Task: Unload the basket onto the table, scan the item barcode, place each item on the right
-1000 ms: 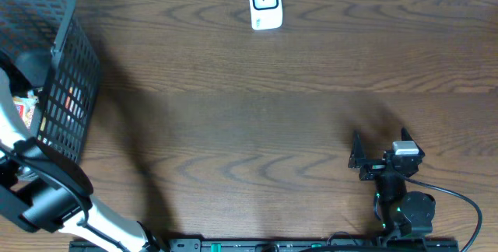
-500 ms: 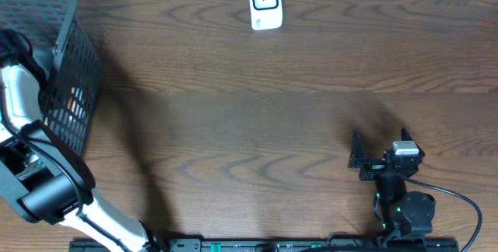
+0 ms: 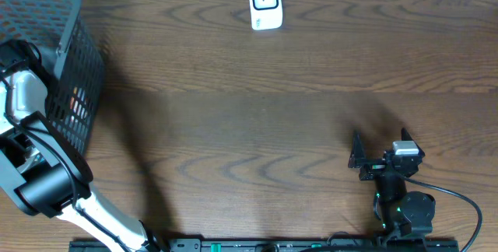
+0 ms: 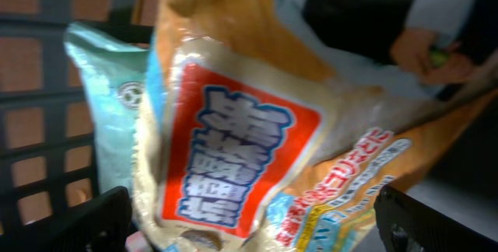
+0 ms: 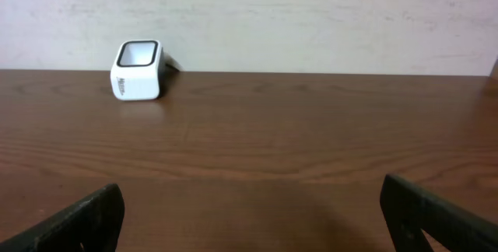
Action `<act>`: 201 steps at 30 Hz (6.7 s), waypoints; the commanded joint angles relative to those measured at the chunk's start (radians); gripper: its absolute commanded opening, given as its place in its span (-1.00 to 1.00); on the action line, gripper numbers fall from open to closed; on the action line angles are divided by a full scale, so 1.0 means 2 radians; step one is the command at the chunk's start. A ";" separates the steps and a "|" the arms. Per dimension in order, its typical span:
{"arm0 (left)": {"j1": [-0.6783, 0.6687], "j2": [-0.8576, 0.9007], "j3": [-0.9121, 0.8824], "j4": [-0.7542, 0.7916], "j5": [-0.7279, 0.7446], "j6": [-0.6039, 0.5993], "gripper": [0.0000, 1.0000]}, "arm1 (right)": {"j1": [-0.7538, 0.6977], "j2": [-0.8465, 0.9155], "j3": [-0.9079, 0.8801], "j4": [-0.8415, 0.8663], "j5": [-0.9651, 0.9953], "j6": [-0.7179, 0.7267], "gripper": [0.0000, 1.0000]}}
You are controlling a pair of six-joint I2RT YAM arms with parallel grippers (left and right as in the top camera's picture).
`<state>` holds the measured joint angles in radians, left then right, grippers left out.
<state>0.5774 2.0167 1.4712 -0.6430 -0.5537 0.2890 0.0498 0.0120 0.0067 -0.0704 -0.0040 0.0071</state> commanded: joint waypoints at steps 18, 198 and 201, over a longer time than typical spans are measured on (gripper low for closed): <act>0.043 0.056 -0.007 0.020 0.134 -0.016 0.75 | -0.002 -0.003 -0.001 -0.002 0.001 -0.002 0.98; -0.579 -0.014 -0.002 0.169 0.355 -0.299 -0.19 | -0.002 -0.003 -0.001 -0.002 0.001 -0.002 0.99; -0.571 -0.054 -0.002 0.169 0.353 -0.299 -0.06 | -0.002 -0.003 -0.001 -0.002 0.001 -0.002 0.99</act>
<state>-0.5838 2.0171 1.4620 -0.3084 0.1772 -0.3149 0.0498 0.0120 0.0067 -0.0704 -0.0040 0.0071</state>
